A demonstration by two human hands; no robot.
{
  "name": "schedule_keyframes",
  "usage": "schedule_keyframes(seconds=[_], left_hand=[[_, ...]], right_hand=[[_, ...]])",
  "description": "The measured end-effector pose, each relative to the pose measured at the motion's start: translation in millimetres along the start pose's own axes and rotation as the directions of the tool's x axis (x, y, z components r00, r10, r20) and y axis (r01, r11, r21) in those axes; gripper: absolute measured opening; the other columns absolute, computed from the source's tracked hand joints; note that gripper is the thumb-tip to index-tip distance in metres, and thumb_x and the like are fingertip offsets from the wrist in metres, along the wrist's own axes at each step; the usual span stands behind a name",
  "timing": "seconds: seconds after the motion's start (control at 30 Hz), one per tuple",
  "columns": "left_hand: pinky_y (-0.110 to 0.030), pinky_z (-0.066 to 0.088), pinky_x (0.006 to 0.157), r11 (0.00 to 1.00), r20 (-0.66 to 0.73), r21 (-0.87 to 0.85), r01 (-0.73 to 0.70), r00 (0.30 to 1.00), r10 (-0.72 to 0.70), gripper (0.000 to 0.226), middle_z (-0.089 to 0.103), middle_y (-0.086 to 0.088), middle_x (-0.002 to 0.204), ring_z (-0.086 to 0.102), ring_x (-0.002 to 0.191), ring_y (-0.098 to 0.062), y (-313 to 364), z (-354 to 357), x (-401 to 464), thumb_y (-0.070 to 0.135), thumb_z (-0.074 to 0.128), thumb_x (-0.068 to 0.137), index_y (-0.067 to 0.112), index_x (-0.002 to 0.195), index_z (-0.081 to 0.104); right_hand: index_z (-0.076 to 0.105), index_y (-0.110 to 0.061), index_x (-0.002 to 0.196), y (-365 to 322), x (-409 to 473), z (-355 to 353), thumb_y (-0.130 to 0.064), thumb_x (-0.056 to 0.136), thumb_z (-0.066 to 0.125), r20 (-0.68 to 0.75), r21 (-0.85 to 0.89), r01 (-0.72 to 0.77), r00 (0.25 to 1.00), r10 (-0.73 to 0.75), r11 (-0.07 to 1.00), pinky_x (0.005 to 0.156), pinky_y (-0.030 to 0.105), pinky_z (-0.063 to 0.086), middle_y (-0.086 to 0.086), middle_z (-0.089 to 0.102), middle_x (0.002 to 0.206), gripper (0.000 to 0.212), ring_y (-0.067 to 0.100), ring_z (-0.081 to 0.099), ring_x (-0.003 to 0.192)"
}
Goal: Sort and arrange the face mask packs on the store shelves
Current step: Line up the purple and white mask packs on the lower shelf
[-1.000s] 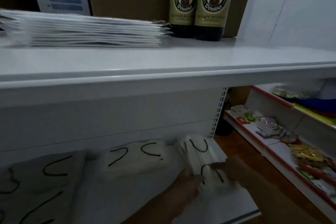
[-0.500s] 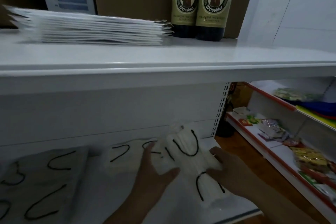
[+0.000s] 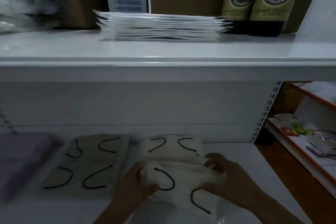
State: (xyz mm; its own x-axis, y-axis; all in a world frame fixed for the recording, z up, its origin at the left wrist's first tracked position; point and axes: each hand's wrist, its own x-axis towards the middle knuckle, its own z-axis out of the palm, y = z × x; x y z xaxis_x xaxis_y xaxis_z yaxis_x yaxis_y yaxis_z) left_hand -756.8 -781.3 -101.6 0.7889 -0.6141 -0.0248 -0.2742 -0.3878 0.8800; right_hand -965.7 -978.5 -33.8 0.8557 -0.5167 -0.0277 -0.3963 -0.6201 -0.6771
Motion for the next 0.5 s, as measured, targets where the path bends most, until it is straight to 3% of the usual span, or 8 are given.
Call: schedule_keyframes(seconds=[0.1,0.17,0.2,0.33,0.43,0.5], left_hand=[[-0.021,0.043,0.080,1.000,0.043,0.007,0.016,0.999,-0.016,0.088,0.060,0.009,0.110,0.056,0.103,-0.012,-5,2,3,0.022,0.091,0.059,0.014,0.135,0.047],[-0.025,0.045,0.088,0.999,0.098,-0.017,0.047,0.994,-0.045,0.091,0.060,0.001,0.122,0.056,0.114,-0.018,-4,3,3,0.021,0.091,0.059,0.013,0.137,0.044],[-0.023,0.046,0.088,0.998,0.118,-0.046,0.050,0.992,-0.044,0.086,0.062,0.001,0.119,0.057,0.114,-0.020,-3,4,2,0.018,0.092,0.058,0.015,0.131,0.048],[-0.001,0.042,0.061,0.999,0.059,-0.043,0.002,0.998,0.001,0.062,0.061,0.016,0.088,0.064,0.097,-0.017,5,9,-2,0.004,0.090,0.058,0.015,0.110,0.058],[0.003,0.038,0.056,0.996,0.012,-0.090,0.025,1.000,-0.024,0.071,0.056,0.017,0.077,0.058,0.065,0.017,7,10,-5,-0.005,0.089,0.054,-0.004,0.118,0.059],[0.000,0.043,0.058,0.994,0.034,-0.104,0.036,0.999,-0.033,0.075,0.069,0.006,0.082,0.058,0.064,0.020,5,9,-6,-0.006,0.091,0.047,-0.008,0.115,0.060]], right_hand=[[0.044,-0.041,0.121,23,-16,10,-0.049,0.049,0.090,-0.080,0.390,-0.040,0.994,0.077,0.920,0.084,0.023,0.051,-0.022,0.058,0.122,0.086,-0.001,0.061,0.100],[0.043,-0.037,0.125,34,-26,24,-0.049,0.041,0.093,-0.089,0.484,-0.040,0.992,0.094,0.874,0.082,0.015,0.049,-0.023,0.056,0.125,0.099,-0.005,0.057,0.108],[0.042,-0.037,0.126,38,-30,31,-0.048,0.038,0.091,-0.110,0.506,-0.039,0.988,0.110,0.862,0.080,0.010,0.047,-0.024,0.055,0.125,0.102,-0.010,0.054,0.109],[0.040,-0.032,0.129,45,-35,45,-0.025,0.049,0.093,-0.196,0.641,-0.057,0.952,0.235,0.765,0.077,0.018,0.047,-0.018,0.051,0.128,0.096,-0.005,0.055,0.105],[0.038,-0.024,0.134,50,-31,52,0.002,0.054,0.086,-0.219,0.683,-0.084,0.924,0.313,0.726,0.084,0.026,0.044,-0.007,0.048,0.127,0.097,0.003,0.052,0.107],[0.041,-0.016,0.133,49,-27,54,0.012,0.055,0.085,-0.217,0.735,-0.125,0.888,0.406,0.667,0.087,0.037,0.045,0.003,0.049,0.124,0.094,0.021,0.051,0.111]])
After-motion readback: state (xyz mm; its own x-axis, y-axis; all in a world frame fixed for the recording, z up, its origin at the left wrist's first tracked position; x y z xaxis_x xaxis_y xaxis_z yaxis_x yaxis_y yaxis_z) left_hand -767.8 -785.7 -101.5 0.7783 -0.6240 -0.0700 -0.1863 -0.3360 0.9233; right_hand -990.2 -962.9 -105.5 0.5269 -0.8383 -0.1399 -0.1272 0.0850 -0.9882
